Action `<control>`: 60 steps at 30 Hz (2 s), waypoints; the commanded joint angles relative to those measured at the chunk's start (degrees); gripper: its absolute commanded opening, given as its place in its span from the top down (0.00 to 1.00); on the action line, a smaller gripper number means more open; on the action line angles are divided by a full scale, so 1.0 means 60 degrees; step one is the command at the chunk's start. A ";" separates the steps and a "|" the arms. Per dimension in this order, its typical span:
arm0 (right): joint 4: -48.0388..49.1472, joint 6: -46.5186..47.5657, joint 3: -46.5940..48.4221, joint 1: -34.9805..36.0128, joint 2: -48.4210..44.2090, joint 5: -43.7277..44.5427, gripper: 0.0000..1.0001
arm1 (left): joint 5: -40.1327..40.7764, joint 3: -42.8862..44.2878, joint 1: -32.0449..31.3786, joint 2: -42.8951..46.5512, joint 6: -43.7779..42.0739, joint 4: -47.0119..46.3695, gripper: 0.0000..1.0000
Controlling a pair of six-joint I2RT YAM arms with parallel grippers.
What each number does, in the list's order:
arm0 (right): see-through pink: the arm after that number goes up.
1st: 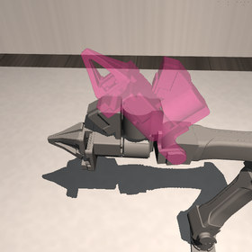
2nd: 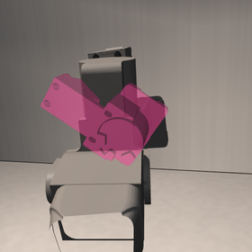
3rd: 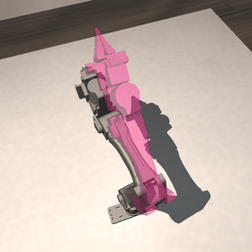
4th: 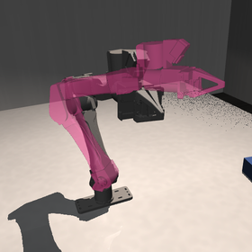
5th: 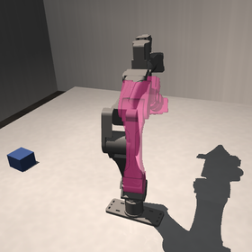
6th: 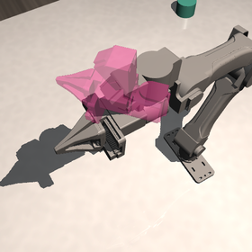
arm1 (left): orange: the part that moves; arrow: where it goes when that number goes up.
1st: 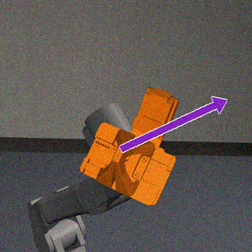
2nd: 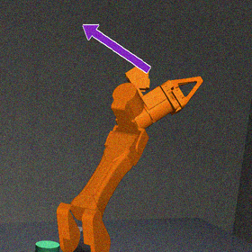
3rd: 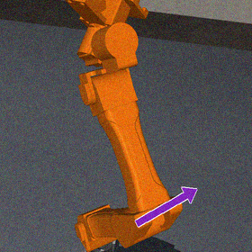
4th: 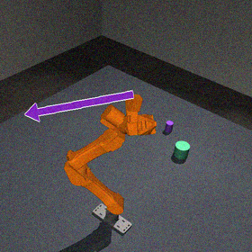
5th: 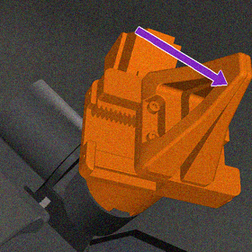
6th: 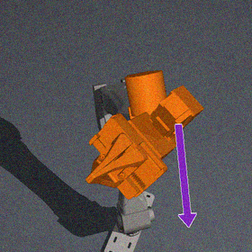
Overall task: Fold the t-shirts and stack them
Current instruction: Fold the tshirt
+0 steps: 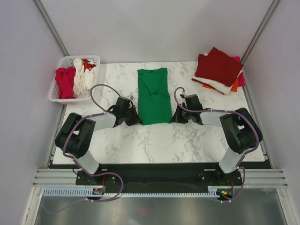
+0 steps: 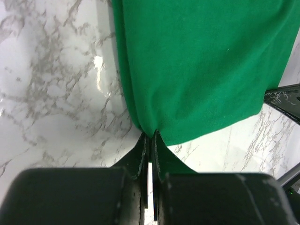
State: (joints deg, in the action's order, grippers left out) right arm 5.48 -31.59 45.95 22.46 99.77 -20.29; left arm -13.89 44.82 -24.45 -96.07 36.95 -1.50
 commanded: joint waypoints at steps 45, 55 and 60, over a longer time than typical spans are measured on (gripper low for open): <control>-0.6669 0.1369 0.5887 0.0154 -0.1529 0.2942 1.00 | 0.1993 0.5929 -0.0512 0.1486 -0.1250 0.6329 0.98; -0.7195 0.0858 0.9768 -0.0988 0.3407 0.3045 0.73 | -0.0406 1.1303 0.0997 -0.5245 -0.2070 0.6752 0.55; -0.8151 0.0681 1.1766 -0.1194 0.4439 0.3646 0.18 | -0.0996 1.4736 0.1423 -0.7206 -0.1998 0.8233 0.23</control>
State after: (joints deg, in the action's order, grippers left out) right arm -38.76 -25.96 111.55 15.55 129.03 -2.02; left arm -13.58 126.23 -17.02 -139.09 27.29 40.93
